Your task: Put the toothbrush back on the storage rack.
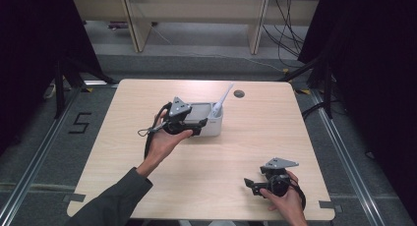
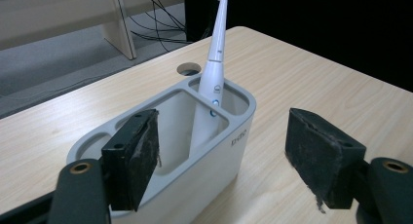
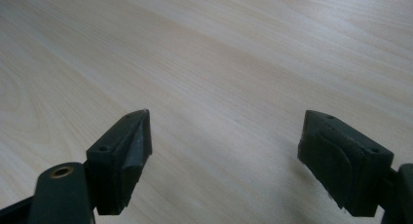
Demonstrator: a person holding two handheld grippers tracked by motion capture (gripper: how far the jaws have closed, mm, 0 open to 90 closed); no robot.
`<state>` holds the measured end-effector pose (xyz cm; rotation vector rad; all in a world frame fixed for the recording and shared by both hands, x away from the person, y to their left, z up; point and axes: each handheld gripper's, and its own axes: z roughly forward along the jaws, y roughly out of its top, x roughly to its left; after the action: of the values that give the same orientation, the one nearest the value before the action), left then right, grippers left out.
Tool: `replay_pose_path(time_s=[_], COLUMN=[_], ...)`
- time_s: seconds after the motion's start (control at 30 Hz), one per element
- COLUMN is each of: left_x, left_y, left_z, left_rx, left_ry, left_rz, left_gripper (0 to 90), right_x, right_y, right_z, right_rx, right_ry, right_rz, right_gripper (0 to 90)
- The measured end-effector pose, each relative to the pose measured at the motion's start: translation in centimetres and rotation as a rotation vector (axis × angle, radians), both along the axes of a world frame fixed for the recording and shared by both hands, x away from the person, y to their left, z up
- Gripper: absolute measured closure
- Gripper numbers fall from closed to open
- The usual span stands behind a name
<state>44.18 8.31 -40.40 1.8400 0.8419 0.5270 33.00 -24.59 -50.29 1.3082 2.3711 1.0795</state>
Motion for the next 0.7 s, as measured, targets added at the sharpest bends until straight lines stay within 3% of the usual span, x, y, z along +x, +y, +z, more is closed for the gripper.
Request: replay_pose_path(time_s=[0.23,0.4,0.7], left_x=[-1.0,-1.8,-3.2], left_y=[1.1,1.9,2.5], left_z=[-0.5,-0.9,-1.2], left_rx=[-0.006,0.019,0.019], left_ry=[0.005,0.003,0.021], left_rz=[-0.006,-0.011,-0.054], left_gripper=[27.8,27.5,23.7], right_x=[0.0,0.0,0.0], right_y=[0.0,0.0,0.0], right_z=[0.0,0.0,0.0], right_rx=[0.004,0.004,0.003], right_ry=[-0.002,-0.001,-0.001], right_rz=[-0.005,-0.006,-0.005], right_gripper=[20.1,20.1,20.1])
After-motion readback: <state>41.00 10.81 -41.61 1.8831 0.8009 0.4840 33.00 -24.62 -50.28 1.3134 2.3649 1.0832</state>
